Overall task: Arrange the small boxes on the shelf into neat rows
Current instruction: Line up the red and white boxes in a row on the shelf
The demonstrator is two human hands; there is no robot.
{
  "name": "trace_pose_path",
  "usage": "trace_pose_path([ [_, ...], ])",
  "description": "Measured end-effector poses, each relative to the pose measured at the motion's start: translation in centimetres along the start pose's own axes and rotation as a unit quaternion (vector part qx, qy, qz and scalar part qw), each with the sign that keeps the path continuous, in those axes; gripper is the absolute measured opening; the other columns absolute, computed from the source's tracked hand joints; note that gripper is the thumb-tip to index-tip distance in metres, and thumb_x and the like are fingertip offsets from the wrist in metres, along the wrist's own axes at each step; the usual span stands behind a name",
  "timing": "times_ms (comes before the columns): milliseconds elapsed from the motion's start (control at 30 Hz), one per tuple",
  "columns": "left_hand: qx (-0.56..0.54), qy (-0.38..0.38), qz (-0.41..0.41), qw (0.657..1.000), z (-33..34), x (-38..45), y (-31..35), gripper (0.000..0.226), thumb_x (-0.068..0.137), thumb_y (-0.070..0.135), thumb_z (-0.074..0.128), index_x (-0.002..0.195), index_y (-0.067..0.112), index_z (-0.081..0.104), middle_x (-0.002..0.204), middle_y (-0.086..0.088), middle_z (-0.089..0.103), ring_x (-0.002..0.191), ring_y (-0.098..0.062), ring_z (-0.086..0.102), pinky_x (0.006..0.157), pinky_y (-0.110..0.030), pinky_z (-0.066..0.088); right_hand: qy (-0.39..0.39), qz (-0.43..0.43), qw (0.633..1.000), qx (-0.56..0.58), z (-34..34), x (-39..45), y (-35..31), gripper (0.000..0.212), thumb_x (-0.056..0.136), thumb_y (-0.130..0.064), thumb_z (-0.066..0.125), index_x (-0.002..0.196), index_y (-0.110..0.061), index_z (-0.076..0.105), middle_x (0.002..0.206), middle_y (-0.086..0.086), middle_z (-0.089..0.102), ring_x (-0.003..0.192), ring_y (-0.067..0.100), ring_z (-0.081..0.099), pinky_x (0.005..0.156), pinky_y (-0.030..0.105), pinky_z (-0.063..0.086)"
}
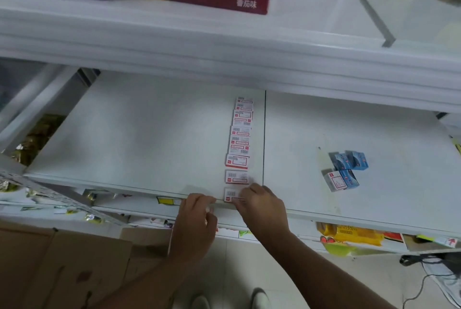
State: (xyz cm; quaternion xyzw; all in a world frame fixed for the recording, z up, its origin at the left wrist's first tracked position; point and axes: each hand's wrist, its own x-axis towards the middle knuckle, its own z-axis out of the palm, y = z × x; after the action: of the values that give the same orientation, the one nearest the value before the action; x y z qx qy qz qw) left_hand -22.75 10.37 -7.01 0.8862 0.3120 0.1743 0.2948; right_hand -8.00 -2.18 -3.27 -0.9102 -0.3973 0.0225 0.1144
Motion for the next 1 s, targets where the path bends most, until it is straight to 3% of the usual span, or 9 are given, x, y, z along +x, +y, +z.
trace_pose_path([
  [100,-0.114,0.018,-0.134,0.984,0.3,0.0,1.5,0.032,0.096,0.007,0.071,0.12,0.027,0.068,0.119,0.012,0.061,0.107,-0.01,0.06,0.079,-0.004,0.047,0.039,0.092,0.984,0.148,0.0,-1.5,0.9,0.028,0.1,-0.046,0.05,0.086,-0.031,0.07,0.088,-0.013,0.068,0.082,0.008,0.066,0.064,0.023,0.051],
  [167,-0.215,0.011,-0.213,0.953,0.5,0.2,2.3,0.03,0.102,0.011,0.064,0.123,0.033,0.064,0.123,0.014,0.061,0.114,-0.013,0.062,0.072,-0.001,0.046,0.032,0.146,0.948,0.281,0.3,-2.3,1.3,0.024,0.103,-0.043,0.051,0.095,-0.033,0.071,0.093,-0.016,0.071,0.087,0.004,0.068,0.075,0.027,0.057],
  [233,-0.274,0.009,-0.238,0.932,0.8,0.4,3.0,0.025,0.109,0.019,0.056,0.129,0.032,0.064,0.129,0.013,0.064,0.123,-0.015,0.061,0.087,-0.007,0.047,0.037,0.191,0.904,0.38,0.5,-2.9,1.0,0.023,0.106,-0.042,0.054,0.115,-0.032,0.072,0.11,-0.017,0.073,0.103,0.004,0.069,0.092,0.035,0.06],
  [367,-0.372,-0.013,-0.267,0.889,1.5,1.4,4.8,0.036,0.114,0.038,0.044,0.146,0.03,0.057,0.144,0.01,0.061,0.132,-0.012,0.058,0.113,-0.039,0.049,0.038,0.248,0.806,0.536,0.0,-2.9,-1.1,0.032,0.109,-0.041,0.049,0.14,-0.042,0.059,0.134,-0.029,0.062,0.127,0.002,0.059,0.109,0.04,0.053],
  [533,-0.489,-0.042,-0.315,0.812,2.4,2.9,6.2,0.038,0.11,0.056,0.041,0.142,0.041,0.055,0.126,0.034,0.067,0.116,0.006,0.066,0.089,-0.011,0.049,0.02,0.28,0.739,0.613,-0.4,-1.4,-3.3,0.05,0.105,-0.06,0.036,0.153,-0.045,0.039,0.155,-0.024,0.044,0.146,0.008,0.041,0.123,0.049,0.035],
  [633,-0.508,-0.046,-0.317,0.799,2.8,3.6,6.8,0.035,0.109,0.06,0.037,0.137,0.046,0.053,0.117,0.044,0.065,0.109,0.017,0.063,0.085,-0.01,0.041,0.022,0.303,0.703,0.643,0.3,-0.5,-3.6,0.067,0.096,-0.072,0.033,0.156,-0.042,0.038,0.161,-0.017,0.042,0.15,0.012,0.038,0.126,0.052,0.029],
  [733,-0.512,-0.043,-0.314,0.798,3.1,4.4,7.0,0.032,0.108,0.064,0.033,0.126,0.05,0.055,0.105,0.051,0.064,0.095,0.027,0.061,0.086,-0.013,0.036,0.023,0.302,0.692,0.655,0.8,0.4,-3.8,0.08,0.089,-0.08,0.032,0.157,-0.039,0.04,0.159,-0.013,0.047,0.149,0.014,0.041,0.126,0.051,0.028],
  [867,-0.51,-0.048,-0.318,0.798,3.4,5.8,6.8,0.031,0.108,0.066,0.033,0.121,0.051,0.058,0.103,0.049,0.065,0.093,0.026,0.062,0.081,-0.013,0.04,0.022,0.294,0.688,0.663,1.1,1.6,-3.6,0.069,0.097,-0.075,0.031,0.157,-0.042,0.041,0.157,-0.014,0.049,0.148,0.012,0.042,0.126,0.05,0.029],
  [1000,-0.502,-0.062,-0.312,0.805,3.4,6.9,6.7,0.031,0.109,0.064,0.03,0.121,0.051,0.056,0.1,0.051,0.064,0.094,0.028,0.06,0.075,-0.002,0.042,0.014,0.297,0.696,0.653,1.3,2.7,-3.2,0.071,0.097,-0.074,0.03,0.157,-0.038,0.042,0.159,-0.013,0.048,0.149,0.013,0.04,0.126,0.05,0.028],
])
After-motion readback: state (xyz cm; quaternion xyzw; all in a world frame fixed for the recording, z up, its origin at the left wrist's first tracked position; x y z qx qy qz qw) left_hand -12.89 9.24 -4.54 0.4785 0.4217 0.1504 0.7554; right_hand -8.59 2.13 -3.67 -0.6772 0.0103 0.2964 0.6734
